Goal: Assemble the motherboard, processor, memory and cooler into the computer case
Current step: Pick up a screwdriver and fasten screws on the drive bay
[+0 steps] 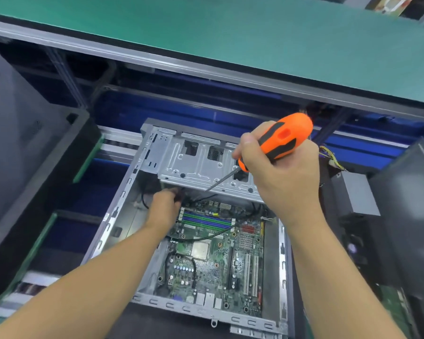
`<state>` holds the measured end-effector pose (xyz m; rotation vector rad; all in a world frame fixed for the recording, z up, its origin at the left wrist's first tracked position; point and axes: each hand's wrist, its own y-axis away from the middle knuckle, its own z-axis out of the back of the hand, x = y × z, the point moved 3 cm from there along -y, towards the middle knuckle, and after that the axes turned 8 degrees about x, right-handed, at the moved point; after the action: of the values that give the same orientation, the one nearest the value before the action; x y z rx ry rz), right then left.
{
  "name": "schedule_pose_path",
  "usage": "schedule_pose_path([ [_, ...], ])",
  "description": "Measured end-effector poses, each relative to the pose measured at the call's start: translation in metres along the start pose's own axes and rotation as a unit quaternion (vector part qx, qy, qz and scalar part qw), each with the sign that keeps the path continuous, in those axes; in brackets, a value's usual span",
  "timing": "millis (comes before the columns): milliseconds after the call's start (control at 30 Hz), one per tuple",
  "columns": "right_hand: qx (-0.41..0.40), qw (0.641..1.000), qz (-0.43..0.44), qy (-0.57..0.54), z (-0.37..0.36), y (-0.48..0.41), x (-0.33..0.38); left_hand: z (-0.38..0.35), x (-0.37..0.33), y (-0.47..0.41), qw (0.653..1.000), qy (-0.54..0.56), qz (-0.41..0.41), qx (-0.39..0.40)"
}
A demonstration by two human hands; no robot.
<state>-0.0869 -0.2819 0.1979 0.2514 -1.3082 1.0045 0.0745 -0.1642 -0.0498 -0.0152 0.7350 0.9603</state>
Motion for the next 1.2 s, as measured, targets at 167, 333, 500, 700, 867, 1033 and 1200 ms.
schedule_pose_path([
  [167,-0.017,1.0,-0.006,0.024,0.0,0.003,0.011,0.003,0.004,0.005,0.999,0.023,-0.045,0.019],
  [333,-0.032,0.999,-0.003,0.038,-0.003,0.005,0.022,0.01,0.006,0.011,0.972,0.226,-0.004,0.07],
  [500,-0.031,0.998,-0.005,0.063,-0.005,0.015,0.027,0.002,-0.015,0.027,0.954,0.2,-0.105,0.197],
  [700,-0.046,0.997,-0.012,0.065,-0.002,0.022,0.029,0.007,-0.032,0.038,0.958,0.057,-0.237,0.154],
  [867,-0.06,0.997,-0.006,0.055,-0.006,0.022,0.027,0.016,-0.005,0.014,0.992,0.117,-0.044,0.024],
  [1033,-0.048,0.998,-0.01,0.047,-0.01,0.02,0.019,0.002,-0.002,0.004,0.995,0.09,0.036,-0.003],
  [1200,-0.039,0.999,-0.023,0.029,-0.008,0.02,0.009,-0.003,0.003,0.001,0.992,0.103,0.062,-0.031],
])
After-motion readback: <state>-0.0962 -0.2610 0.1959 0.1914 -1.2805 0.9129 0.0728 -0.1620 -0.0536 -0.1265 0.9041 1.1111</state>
